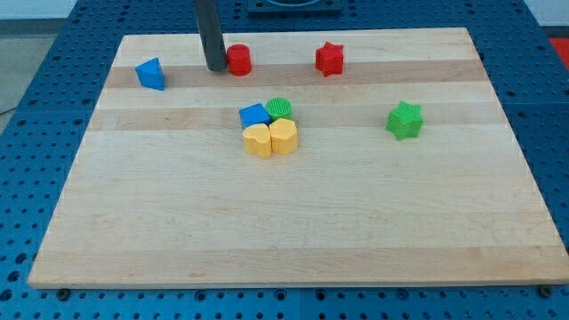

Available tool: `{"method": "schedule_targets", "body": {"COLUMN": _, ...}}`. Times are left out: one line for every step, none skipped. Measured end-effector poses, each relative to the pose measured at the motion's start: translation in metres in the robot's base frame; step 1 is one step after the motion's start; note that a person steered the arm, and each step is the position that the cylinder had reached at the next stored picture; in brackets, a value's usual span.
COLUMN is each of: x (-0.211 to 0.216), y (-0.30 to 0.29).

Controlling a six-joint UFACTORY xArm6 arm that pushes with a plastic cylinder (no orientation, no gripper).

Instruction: Push the red star closer to the red circle

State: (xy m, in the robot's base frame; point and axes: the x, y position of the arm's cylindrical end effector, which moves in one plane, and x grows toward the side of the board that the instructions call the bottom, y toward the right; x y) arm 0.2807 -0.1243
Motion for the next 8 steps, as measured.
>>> {"method": "schedule_targets", "body": {"x": 0.007, "y": 0.019}}
{"method": "schedule_targets", "body": {"x": -0.026, "y": 0.042}}
{"method": "schedule_targets", "body": {"x": -0.028, "y": 0.043}}
{"method": "schedule_targets", "body": {"x": 0.014, "y": 0.053}}
{"method": "schedule_targets", "body": {"x": 0.022, "y": 0.098}}
{"method": "schedule_targets", "body": {"x": 0.022, "y": 0.15}}
{"method": "schedule_targets", "body": {"x": 0.019, "y": 0.182}}
{"method": "schedule_targets", "body": {"x": 0.007, "y": 0.182}}
